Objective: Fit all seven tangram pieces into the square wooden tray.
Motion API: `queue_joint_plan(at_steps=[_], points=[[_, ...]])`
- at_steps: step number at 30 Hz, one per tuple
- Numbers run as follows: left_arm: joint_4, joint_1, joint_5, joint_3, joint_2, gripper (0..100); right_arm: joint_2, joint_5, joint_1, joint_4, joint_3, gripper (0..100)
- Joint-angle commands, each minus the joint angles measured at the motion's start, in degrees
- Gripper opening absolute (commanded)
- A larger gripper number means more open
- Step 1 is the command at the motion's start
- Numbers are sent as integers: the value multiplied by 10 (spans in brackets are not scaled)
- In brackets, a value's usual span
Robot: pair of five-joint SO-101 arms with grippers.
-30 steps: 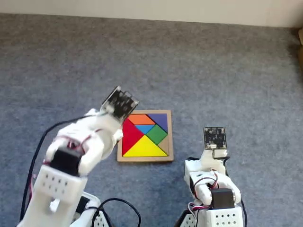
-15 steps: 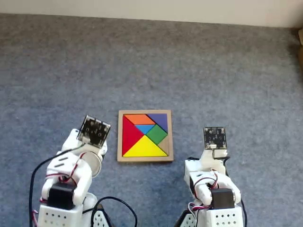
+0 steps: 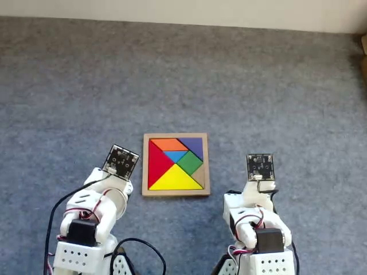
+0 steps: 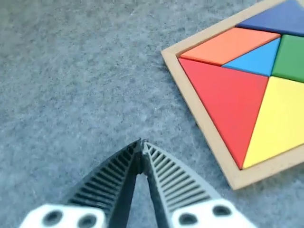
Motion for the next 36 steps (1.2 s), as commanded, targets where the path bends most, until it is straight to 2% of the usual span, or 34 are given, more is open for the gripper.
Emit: queue_joint_plan(at_steps=[1, 5, 11, 36], points=[[11, -6, 3, 11, -20, 7, -10, -3, 5, -15, 84, 6], [85, -5, 3, 11, -22, 7, -10, -4, 1, -15, 84, 6], [173, -6, 5, 11, -23, 7, -10, -4, -87, 3, 84, 5], [174, -3, 4, 11, -23, 7, -10, -3, -99, 22, 84, 5]])
